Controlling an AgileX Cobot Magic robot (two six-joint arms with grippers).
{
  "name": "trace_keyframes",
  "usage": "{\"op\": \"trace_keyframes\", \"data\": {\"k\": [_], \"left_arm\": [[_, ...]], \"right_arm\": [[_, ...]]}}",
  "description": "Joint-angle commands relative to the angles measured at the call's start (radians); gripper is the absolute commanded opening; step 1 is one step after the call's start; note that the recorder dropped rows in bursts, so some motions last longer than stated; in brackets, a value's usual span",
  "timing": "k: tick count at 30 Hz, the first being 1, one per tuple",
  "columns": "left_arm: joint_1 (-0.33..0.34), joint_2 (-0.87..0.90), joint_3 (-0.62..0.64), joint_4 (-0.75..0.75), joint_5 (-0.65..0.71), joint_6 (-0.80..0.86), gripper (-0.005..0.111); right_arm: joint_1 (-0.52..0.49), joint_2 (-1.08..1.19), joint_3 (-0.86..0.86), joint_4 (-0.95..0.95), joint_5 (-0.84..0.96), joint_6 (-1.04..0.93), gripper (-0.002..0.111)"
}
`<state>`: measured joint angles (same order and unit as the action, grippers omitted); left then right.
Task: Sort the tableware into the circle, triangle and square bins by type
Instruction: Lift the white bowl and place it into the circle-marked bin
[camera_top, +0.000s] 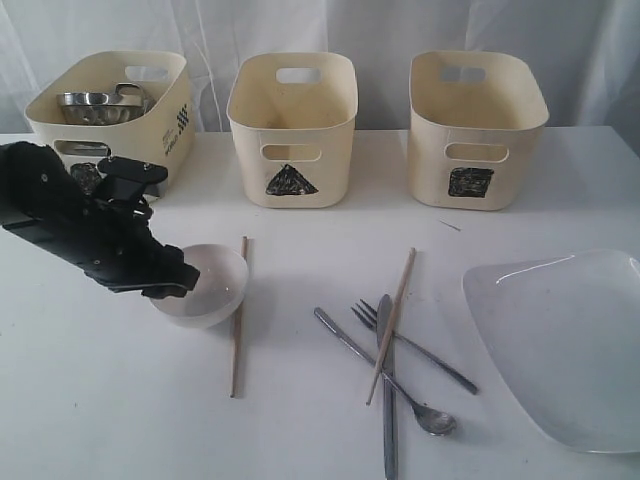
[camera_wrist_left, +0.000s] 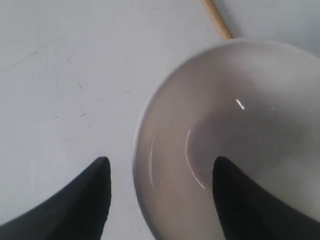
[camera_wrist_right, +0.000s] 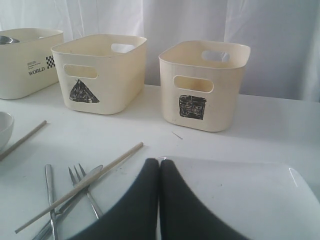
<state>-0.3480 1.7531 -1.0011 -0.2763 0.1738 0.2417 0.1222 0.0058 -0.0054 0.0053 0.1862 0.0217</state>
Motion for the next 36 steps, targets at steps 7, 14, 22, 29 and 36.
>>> {"op": "trace_keyframes", "data": {"k": [7, 14, 22, 29, 36], "left_arm": [[-0.003, 0.074, 0.0, -0.005, -0.042, -0.017, 0.036], [0.009, -0.065, -0.026, 0.088, -0.043, -0.017, 0.0], [0.207, -0.191, -0.281, 0.103, -0.174, -0.017, 0.0], [0.309, 0.088, -0.6, 0.103, -0.238, -0.021, 0.0], [0.315, 0.318, -0.802, 0.103, -0.24, -0.019, 0.0]], "right_arm": [[-0.003, -0.006, 0.005, 0.001, -0.008, 0.0, 0.0], [-0.003, -0.006, 0.005, 0.001, -0.008, 0.0, 0.0], [-0.003, -0.006, 0.005, 0.001, -0.008, 0.0, 0.0], [-0.003, -0.006, 0.005, 0.001, -0.008, 0.0, 0.0], [-0.003, -0.006, 0.005, 0.001, -0.008, 0.0, 0.0]]}}
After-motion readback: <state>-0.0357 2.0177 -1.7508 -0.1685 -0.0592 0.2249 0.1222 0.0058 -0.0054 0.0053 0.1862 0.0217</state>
